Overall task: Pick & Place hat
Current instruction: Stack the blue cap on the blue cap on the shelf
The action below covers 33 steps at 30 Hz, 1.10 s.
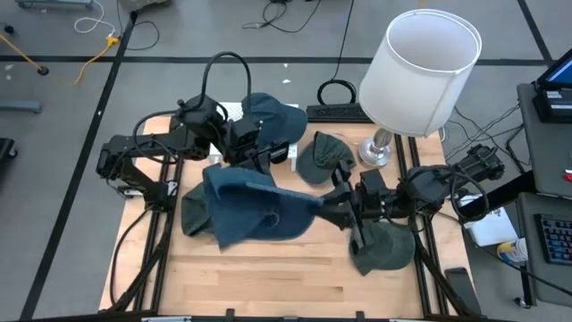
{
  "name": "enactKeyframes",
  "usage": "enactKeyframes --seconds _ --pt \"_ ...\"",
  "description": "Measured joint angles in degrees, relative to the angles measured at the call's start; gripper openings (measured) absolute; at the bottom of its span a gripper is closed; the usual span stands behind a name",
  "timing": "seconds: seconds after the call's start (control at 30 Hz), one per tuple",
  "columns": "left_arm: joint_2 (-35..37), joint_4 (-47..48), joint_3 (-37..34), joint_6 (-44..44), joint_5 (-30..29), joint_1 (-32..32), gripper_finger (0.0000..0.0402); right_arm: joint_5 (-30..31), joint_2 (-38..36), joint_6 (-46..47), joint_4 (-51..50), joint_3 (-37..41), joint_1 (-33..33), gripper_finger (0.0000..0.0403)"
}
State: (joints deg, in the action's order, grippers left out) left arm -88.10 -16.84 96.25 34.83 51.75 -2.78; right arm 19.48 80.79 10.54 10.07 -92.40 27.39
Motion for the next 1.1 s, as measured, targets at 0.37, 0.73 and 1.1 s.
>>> enactKeyframes --seconds 0.37,0.73,1.1 --pt "0.2 -4.7 0.0 10.8 3.3 -0.4 0.0076 5.6 -5.3 -6.9 -6.9 0.0 4.8 0.0005" --pt "0.2 0.7 0.0 28.5 8.5 -1.6 0.0179 29.2 -9.2 -34.8 -20.0 0.0 14.8 0.0005" --pt "4.1 23.6 -0.1 25.1 5.8 -4.3 0.0184 42.9 -6.2 -62.2 -19.0 0.0 19.6 0.0004"
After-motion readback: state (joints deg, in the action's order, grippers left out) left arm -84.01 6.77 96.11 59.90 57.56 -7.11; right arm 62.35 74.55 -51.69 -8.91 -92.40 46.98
